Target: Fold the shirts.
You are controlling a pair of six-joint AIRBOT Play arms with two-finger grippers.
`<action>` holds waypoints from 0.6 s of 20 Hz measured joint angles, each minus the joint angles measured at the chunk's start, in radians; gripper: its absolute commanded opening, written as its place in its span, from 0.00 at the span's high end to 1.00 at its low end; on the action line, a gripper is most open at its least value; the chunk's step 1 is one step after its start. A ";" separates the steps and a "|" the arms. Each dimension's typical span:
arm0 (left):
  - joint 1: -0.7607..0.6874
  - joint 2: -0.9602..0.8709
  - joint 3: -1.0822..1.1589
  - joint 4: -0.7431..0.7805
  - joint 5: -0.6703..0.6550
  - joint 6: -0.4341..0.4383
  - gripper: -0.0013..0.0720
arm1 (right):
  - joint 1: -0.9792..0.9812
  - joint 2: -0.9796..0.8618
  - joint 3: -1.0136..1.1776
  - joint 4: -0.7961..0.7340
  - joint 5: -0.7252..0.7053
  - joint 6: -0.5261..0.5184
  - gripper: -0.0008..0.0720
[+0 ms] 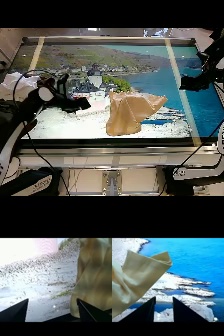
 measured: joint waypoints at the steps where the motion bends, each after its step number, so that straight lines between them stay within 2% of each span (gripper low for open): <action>1: -0.027 0.010 -0.071 -0.034 0.047 0.016 0.03 | -0.003 -0.010 -0.010 0.006 -0.011 -0.009 0.65; 7: -0.241 -0.039 -0.258 -0.212 0.306 0.093 0.03 | -0.013 -0.029 -0.027 0.022 -0.102 -0.034 0.65; 12: -0.344 -0.116 -0.269 -0.359 0.419 0.150 0.03 | -0.014 -0.061 -0.033 0.010 -0.166 -0.040 0.65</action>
